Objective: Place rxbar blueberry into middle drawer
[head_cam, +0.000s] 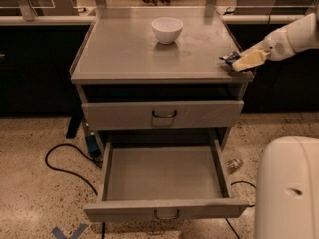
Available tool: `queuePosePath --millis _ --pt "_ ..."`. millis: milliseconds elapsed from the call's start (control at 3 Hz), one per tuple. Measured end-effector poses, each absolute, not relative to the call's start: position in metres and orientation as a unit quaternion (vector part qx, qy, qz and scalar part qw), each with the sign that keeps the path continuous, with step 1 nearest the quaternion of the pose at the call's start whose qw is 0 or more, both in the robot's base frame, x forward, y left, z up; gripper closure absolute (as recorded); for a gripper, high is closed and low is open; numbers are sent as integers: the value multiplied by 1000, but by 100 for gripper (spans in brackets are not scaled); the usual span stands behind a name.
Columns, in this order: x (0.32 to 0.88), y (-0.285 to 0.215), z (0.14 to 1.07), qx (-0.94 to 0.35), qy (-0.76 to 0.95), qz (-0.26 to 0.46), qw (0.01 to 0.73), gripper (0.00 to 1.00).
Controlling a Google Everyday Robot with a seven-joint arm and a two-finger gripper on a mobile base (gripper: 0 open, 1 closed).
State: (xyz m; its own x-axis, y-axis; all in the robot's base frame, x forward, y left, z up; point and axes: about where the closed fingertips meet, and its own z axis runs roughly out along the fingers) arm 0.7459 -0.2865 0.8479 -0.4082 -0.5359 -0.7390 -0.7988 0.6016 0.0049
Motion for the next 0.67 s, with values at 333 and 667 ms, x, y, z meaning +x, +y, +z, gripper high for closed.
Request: queuePosePath --millis 333,667 --pt "696 -284 872 -443 811 203 325 100" --pt "696 -284 872 -443 811 203 325 100"
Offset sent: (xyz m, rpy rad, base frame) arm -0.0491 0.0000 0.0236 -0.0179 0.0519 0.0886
